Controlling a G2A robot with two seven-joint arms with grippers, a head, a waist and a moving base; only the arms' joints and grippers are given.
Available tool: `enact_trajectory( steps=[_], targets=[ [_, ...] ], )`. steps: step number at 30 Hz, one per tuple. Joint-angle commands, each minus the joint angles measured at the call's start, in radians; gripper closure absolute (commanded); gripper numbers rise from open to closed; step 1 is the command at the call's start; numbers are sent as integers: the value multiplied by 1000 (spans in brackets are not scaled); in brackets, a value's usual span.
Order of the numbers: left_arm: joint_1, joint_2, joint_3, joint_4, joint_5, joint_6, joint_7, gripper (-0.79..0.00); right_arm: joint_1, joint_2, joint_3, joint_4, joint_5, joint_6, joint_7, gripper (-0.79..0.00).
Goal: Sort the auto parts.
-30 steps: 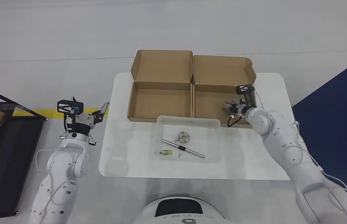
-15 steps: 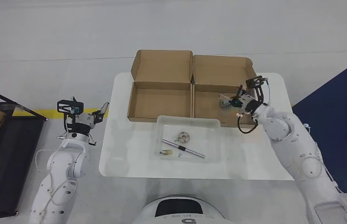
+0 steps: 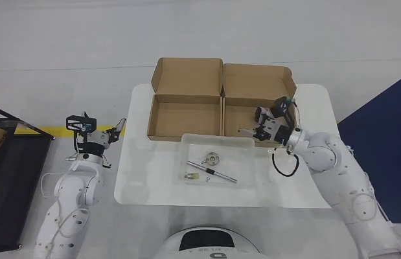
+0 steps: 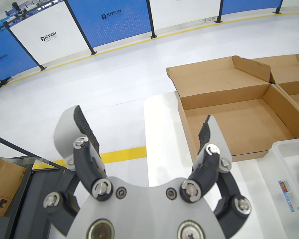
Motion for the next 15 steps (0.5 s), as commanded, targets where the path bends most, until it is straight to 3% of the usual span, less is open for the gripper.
enact_trajectory(
  steps=[1,4,8,9,10,11,13,15],
  targets=[
    [0,0,0,0,0,0,0,-785,0,0,0,0,0,0,0,-785],
    [0,0,0,0,0,0,0,-785,-24,-1,-27,-10,47,-34,39,-785],
    [0,0,0,0,0,0,0,-785,-26,7,-84,7,268,-142,263,-785],
    [0,0,0,0,0,0,0,-785,-20,10,-102,13,337,-142,343,-751],
    [0,0,0,0,0,0,0,-785,-11,13,-122,22,417,-133,433,-591],
    [0,0,0,0,0,0,0,-785,7,17,-133,33,492,-108,519,-511],
    [0,0,0,0,0,0,0,-785,34,23,-146,56,592,-47,638,-456],
    [0,0,0,0,0,0,0,-785,53,24,-162,72,655,-9,715,-486]
  ],
)
